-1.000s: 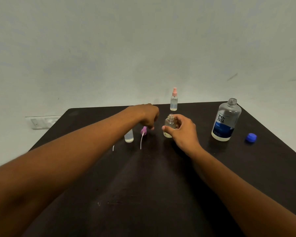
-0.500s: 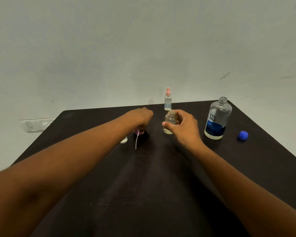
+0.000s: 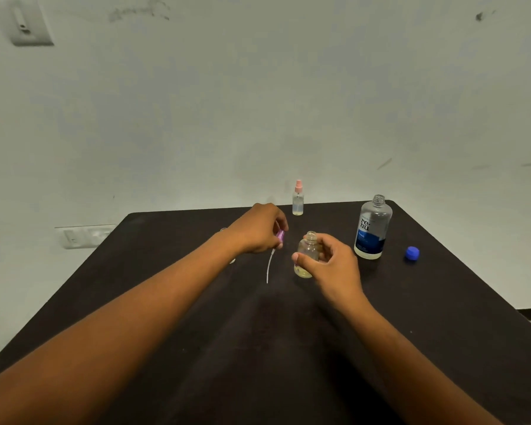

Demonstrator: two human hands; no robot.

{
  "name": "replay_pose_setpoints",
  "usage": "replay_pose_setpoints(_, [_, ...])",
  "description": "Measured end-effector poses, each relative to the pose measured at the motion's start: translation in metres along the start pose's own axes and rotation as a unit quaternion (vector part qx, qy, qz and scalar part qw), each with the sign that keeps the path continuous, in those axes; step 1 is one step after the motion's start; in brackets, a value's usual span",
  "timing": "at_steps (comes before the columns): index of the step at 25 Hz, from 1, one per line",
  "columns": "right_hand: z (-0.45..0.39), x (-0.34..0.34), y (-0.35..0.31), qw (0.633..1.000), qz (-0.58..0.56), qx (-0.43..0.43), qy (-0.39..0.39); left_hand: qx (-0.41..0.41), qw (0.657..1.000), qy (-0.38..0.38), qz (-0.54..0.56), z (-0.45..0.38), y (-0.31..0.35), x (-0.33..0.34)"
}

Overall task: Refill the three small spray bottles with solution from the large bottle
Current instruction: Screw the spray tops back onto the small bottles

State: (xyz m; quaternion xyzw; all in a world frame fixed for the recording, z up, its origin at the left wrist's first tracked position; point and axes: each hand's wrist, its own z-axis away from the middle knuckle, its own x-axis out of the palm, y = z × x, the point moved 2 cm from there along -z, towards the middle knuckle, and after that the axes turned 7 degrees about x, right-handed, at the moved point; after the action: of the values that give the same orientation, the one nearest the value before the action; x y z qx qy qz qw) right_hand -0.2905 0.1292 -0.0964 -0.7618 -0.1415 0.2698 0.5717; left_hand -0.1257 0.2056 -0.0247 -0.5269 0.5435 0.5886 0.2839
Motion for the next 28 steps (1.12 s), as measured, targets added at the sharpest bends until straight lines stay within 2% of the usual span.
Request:
replay_pose_setpoints(5, [0.053, -0.004, -0.025, 1.000, -0.028, -0.006, -0.002, -0.001, 0.985, 0.114, 0.126, 0.069, 0.026, -0.021])
replay_pose_setpoints(10, [0.114, 0.003, -0.049, 0.997, -0.081, -0.013, -0.014, 0.014, 0.941, 0.230, 0.246, 0.136, 0.053, -0.042])
replay_pose_setpoints(14, [0.155, 0.010, -0.059, 0.996, -0.088, -0.023, -0.019, 0.029, 0.917, 0.280, 0.282, 0.173, 0.073, -0.056])
replay_pose_setpoints(20, [0.178, 0.014, -0.061, 0.998, -0.056, -0.013, -0.024, 0.066, 0.899, 0.319, 0.293, 0.199, 0.098, -0.080])
replay_pose_setpoints(28, [0.178, 0.018, -0.074, 0.995, -0.073, -0.041, -0.047, 0.069, 0.907, 0.288, 0.298, 0.210, 0.100, -0.053])
